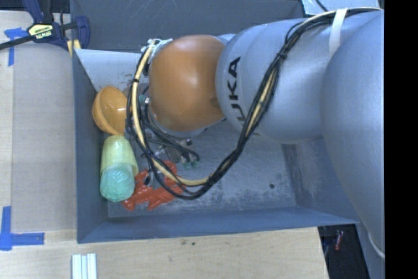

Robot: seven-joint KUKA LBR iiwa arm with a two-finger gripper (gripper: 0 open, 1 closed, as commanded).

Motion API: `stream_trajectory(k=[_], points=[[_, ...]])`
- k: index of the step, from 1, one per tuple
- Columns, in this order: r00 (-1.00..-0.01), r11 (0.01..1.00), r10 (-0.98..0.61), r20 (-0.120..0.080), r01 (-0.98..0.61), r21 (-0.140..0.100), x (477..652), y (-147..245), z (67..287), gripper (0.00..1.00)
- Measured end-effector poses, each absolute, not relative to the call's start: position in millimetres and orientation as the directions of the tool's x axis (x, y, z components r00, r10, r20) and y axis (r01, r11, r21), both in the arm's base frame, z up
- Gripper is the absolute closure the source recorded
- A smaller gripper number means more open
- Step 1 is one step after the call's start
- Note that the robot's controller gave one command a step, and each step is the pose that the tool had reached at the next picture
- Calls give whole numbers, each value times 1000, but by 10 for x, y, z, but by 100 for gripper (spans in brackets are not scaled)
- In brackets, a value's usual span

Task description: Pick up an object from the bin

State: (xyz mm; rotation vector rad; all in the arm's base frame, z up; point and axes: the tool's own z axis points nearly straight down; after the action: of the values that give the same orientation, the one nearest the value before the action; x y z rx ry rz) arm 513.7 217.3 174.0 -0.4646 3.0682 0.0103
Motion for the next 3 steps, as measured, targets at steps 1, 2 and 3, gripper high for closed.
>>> stream_trajectory(k=[1, 2, 3], points=[[-937, 938, -348, -27, -348, 0, 5261, 2243, 2690, 0], [-877, 877, -480, -35, -480, -6, 5107, 2258, 2006, 0], [-977, 978, -209, -35, -209, 6, 5324, 2201, 2333, 0]])
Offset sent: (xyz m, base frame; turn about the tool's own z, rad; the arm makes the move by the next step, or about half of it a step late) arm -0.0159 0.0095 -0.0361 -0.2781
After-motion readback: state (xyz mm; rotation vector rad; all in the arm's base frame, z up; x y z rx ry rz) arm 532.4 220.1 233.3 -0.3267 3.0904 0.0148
